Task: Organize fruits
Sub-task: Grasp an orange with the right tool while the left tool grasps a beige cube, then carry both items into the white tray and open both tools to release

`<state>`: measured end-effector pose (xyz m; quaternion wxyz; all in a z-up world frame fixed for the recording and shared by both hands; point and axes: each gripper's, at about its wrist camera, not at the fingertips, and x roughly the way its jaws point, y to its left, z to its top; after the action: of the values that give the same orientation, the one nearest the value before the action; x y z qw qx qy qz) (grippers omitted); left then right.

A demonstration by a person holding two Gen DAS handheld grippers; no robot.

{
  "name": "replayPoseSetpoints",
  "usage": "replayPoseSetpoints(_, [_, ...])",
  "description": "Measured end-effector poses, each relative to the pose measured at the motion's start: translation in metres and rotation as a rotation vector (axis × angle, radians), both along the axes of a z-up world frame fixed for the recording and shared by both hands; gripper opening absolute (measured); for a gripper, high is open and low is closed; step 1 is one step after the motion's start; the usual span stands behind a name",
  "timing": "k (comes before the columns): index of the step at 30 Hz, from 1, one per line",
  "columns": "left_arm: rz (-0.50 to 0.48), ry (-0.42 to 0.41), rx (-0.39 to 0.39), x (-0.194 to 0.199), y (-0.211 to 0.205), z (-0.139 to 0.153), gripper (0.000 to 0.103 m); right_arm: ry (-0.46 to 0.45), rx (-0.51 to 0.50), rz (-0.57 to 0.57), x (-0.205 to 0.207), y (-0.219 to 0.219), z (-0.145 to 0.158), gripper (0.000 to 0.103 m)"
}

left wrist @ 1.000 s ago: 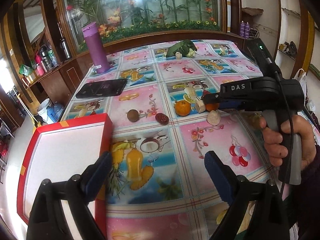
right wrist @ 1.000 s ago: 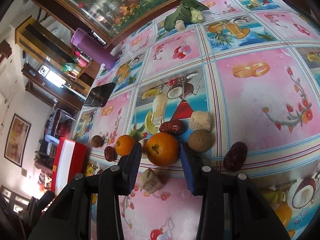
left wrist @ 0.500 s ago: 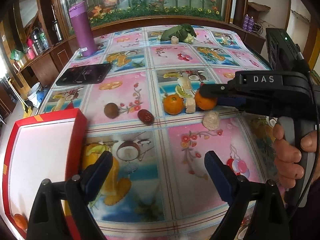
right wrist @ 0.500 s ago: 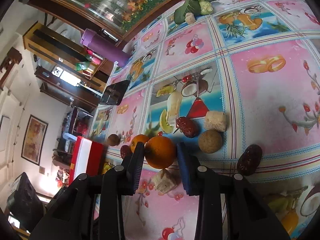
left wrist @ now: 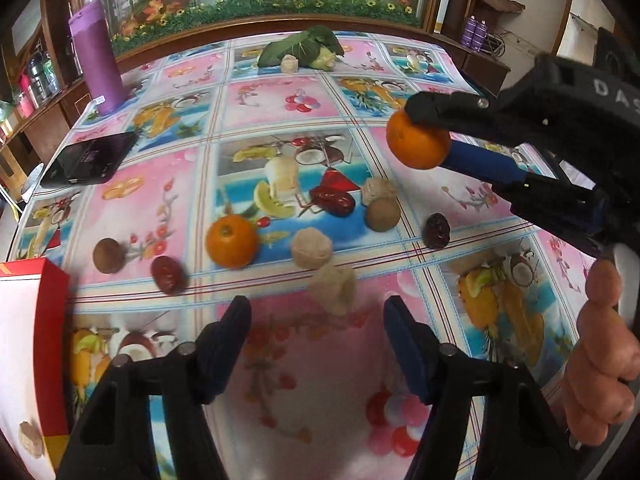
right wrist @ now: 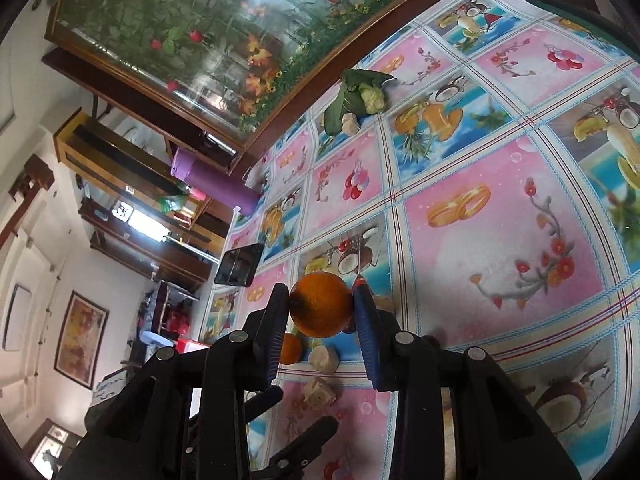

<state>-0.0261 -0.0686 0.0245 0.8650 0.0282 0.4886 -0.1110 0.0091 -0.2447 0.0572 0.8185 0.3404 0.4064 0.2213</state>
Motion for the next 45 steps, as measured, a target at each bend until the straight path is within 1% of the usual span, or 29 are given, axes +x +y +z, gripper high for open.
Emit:
replayPoseSetpoints(2, [-0.01, -0.001, -0.01, 0.001, -0.004, -0.002, 0.055, -0.004, 0.003, 0.007, 0.0, 0.002, 0.001, 0.032])
replayPoseSetpoints(3, [-0.013, -0.001, -0.013, 0.002, -0.005, -0.004, 0.052, -0.004, 0.004, 0.011, 0.0, 0.003, 0.001, 0.032])
replayPoseSetpoints(5, [-0.01, -0.012, -0.014, 0.003, -0.005, -0.005, 0.038, -0.004, 0.001, 0.013, -0.001, 0.003, 0.001, 0.032])
replayPoseSetpoints(7, [-0.023, -0.018, -0.03, 0.004, -0.003, -0.005, 0.03, -0.005, -0.001, 0.014, -0.001, 0.003, 0.001, 0.032])
replayPoseSetpoints(12, [-0.006, -0.052, -0.045, 0.001, 0.004, 0.0, 0.029, -0.011, -0.021, 0.017, -0.001, 0.006, 0.0, 0.032])
replayPoseSetpoints(15, [0.009, -0.088, -0.055, -0.009, 0.014, 0.012, 0.029, -0.022, -0.032, 0.023, -0.002, 0.009, -0.001, 0.032])
replayPoseSetpoints(17, [0.036, -0.119, -0.047, -0.02, 0.026, 0.024, 0.029, -0.031, -0.044, 0.032, -0.002, 0.012, -0.001, 0.032])
replayPoseSetpoints(20, [0.08, -0.172, -0.069, -0.04, 0.053, 0.043, 0.029, -0.053, -0.071, 0.05, -0.003, 0.019, 0.0, 0.032])
replayPoseSetpoints(23, [0.139, -0.235, -0.055, -0.065, 0.085, 0.06, 0.029, -0.083, -0.107, 0.065, -0.007, 0.027, 0.001, 0.032])
replayPoseSetpoints(28, [0.266, -0.288, -0.042, -0.102, 0.154, 0.075, 0.029, -0.148, -0.144, 0.095, -0.016, 0.05, 0.004, 0.032])
replayPoseSetpoints(31, [0.37, -0.314, -0.003, -0.117, 0.197, 0.079, 0.029, -0.175, -0.135, 0.139, -0.027, 0.077, 0.008, 0.032])
replayPoseSetpoints(36, [0.516, -0.313, 0.029, -0.123, 0.256, 0.073, 0.029, -0.215, -0.103, 0.257, -0.047, 0.155, 0.016, 0.032])
replayPoseSetpoints(38, [0.553, -0.299, 0.044, -0.125, 0.271, 0.066, 0.029, -0.231, -0.108, 0.323, -0.056, 0.195, 0.021, 0.032])
replayPoseSetpoints(40, [0.577, -0.285, 0.042, -0.128, 0.283, 0.059, 0.029, -0.236, -0.117, 0.393, -0.064, 0.232, 0.024, 0.032])
replayPoseSetpoints(45, [0.598, -0.247, 0.043, -0.128, 0.301, 0.044, 0.029, -0.25, -0.226, 0.504, -0.078, 0.308, 0.027, 0.032])
